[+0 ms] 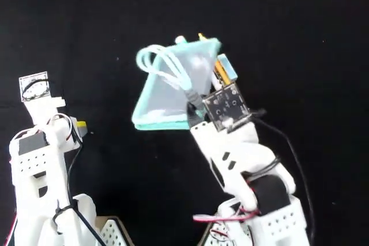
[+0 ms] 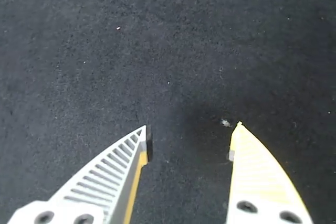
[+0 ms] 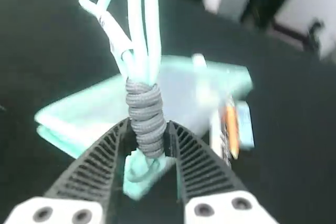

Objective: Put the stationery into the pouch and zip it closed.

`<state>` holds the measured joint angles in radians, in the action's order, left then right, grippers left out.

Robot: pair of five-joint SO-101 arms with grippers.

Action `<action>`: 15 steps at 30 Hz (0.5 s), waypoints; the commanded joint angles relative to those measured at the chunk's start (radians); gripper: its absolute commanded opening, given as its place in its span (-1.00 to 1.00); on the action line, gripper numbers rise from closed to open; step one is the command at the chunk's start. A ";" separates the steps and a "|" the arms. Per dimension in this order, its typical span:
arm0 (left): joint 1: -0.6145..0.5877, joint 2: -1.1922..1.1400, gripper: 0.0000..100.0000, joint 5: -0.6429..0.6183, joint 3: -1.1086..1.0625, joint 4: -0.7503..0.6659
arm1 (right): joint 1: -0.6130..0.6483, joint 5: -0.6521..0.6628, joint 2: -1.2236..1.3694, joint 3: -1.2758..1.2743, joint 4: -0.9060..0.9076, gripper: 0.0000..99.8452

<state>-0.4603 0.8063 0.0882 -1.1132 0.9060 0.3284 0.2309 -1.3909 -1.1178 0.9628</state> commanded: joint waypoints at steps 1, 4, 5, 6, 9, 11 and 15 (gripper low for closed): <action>0.021 0.020 -0.48 -0.009 0.012 -0.009 | -0.097 0.064 -0.012 -0.087 -0.071 -0.97; 0.021 0.015 -0.48 -0.009 0.012 -0.014 | -0.146 0.135 -0.012 -0.173 -0.118 -0.97; 0.021 0.015 -0.48 -0.009 0.012 -0.014 | -0.155 0.158 -0.012 -0.197 -0.124 -0.97; 0.021 0.015 -0.48 -0.009 0.012 -0.014 | -0.160 0.175 -0.012 -0.217 -0.126 -0.97; 0.021 0.014 -0.48 -0.009 0.012 -0.014 | -0.161 0.212 -0.012 -0.262 -0.126 -0.97; 0.021 0.014 -0.48 -0.009 0.012 -0.014 | -0.161 0.222 -0.012 -0.266 -0.127 -0.96; 0.021 0.014 -0.48 -0.009 0.010 -0.014 | -0.163 0.201 -0.010 -0.272 -0.124 -0.72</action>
<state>-0.4542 0.8063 0.0882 -1.1132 0.9060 0.1765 0.4365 -1.3909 -1.3924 0.8631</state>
